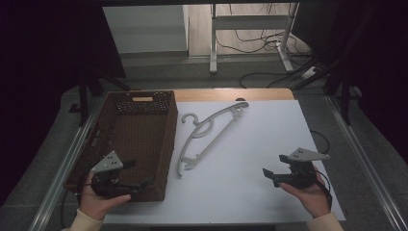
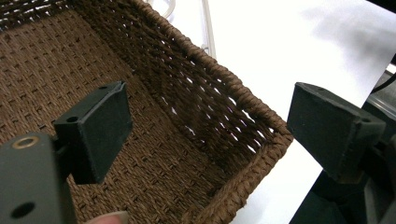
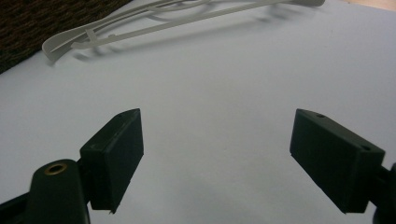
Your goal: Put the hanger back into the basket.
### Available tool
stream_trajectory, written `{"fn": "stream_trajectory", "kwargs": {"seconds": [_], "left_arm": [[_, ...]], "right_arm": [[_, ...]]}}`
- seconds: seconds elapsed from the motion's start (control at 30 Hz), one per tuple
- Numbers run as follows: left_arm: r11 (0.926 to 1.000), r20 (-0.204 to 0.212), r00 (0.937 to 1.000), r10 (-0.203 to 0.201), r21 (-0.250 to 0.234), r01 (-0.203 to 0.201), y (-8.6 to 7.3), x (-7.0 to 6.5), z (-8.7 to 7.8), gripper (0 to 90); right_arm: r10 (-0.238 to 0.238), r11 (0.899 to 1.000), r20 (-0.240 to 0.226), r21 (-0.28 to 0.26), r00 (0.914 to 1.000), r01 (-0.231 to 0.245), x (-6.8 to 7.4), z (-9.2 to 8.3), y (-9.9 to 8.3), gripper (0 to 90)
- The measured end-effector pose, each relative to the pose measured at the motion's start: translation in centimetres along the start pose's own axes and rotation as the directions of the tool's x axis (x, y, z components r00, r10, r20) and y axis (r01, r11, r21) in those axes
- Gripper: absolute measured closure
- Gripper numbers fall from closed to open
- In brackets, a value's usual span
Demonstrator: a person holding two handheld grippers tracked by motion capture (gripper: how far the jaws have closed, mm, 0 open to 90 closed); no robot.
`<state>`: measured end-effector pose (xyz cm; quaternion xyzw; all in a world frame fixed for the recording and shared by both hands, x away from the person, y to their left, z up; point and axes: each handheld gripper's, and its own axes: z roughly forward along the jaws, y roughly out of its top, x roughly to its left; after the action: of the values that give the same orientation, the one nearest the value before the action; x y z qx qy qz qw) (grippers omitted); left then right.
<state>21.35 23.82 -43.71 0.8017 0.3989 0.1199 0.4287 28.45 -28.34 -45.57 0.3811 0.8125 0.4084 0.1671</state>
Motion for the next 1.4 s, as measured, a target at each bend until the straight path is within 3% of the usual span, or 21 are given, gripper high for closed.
{"fn": "stream_trajectory", "kwargs": {"seconds": [0.7, 0.9, 1.0, 1.13, 1.4], "left_arm": [[1.0, 0.008, 1.0, -0.006, -0.004, 0.006, -0.3, -0.2, -0.4, 14.1], [0.9999, 0.012, 0.9999, -0.004, -0.012, 0.005, 0.1, 0.0, -0.7, 14.0], [0.9997, 0.026, 0.9995, -0.015, -0.017, 0.016, 0.2, 0.2, -0.8, 14.0], [0.9999, 0.029, 0.9995, -0.014, -0.008, 0.015, 0.2, 0.2, -0.8, 14.0], [0.9998, 0.042, 0.999, -0.017, -0.011, 0.018, 0.3, 0.1, -0.7, 14.0]], "right_arm": [[0.0, 0.999, -0.012, 0.047, 0.9999, 0.001, 0.2, 0.9, 0.1, 18.5], [-0.022, 0.998, -0.002, 0.051, 0.9998, 0.022, 0.4, 0.9, 0.3, 19.9], [-0.046, 0.997, -0.004, 0.055, 0.9989, 0.046, 0.1, 1.4, 1.5, 23.1], [-0.036, 0.997, -0.018, 0.068, 0.9992, 0.037, 0.1, 3.2, 4.0, 24.6], [-0.1, 0.984, -0.042, 0.143, 0.9941, 0.105, 2.0, 9.0, 8.9, 39.7]]}}
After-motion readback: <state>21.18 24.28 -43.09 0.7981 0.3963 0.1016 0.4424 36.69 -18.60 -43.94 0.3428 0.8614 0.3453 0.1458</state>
